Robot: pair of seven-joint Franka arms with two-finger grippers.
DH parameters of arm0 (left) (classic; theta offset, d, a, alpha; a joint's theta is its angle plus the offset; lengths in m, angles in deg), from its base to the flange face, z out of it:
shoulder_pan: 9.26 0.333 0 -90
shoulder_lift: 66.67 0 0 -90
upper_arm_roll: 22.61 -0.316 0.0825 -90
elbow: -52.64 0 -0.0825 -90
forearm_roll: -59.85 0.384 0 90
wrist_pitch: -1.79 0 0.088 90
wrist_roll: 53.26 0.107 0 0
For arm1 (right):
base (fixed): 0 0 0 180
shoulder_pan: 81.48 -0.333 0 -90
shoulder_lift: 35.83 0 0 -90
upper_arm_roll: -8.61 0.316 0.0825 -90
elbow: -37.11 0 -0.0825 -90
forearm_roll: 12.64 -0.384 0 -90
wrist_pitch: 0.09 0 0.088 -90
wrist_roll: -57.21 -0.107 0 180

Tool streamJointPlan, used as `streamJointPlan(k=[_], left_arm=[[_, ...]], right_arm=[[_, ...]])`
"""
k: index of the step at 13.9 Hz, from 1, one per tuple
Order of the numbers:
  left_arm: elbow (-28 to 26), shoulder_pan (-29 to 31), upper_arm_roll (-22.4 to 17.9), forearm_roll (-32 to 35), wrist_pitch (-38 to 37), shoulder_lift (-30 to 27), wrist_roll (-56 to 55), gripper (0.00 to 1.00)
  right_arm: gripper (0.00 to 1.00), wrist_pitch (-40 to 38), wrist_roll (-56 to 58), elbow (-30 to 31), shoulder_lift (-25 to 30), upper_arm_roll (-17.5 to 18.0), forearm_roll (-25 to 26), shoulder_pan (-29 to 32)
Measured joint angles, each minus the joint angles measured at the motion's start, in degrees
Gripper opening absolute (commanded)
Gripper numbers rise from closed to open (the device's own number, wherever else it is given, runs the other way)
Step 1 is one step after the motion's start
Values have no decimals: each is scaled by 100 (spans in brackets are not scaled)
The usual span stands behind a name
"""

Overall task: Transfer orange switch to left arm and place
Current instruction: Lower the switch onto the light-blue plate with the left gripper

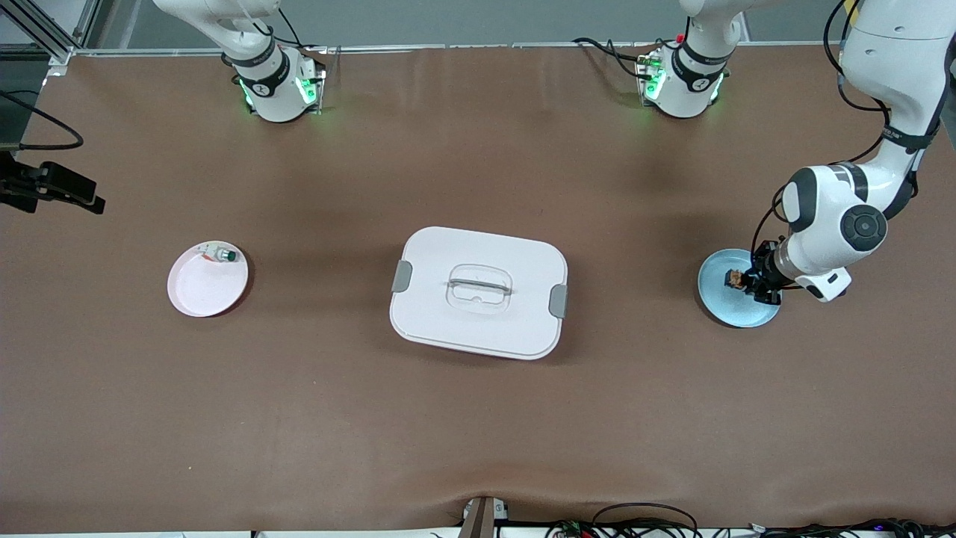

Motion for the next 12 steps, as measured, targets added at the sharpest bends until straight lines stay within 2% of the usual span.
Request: streamJointPlan(k=[12], left_arm=[[122, -15, 24, 0, 10, -14, -1, 100]], right_arm=[[100, 137, -196, 78, 152, 48, -88, 113]])
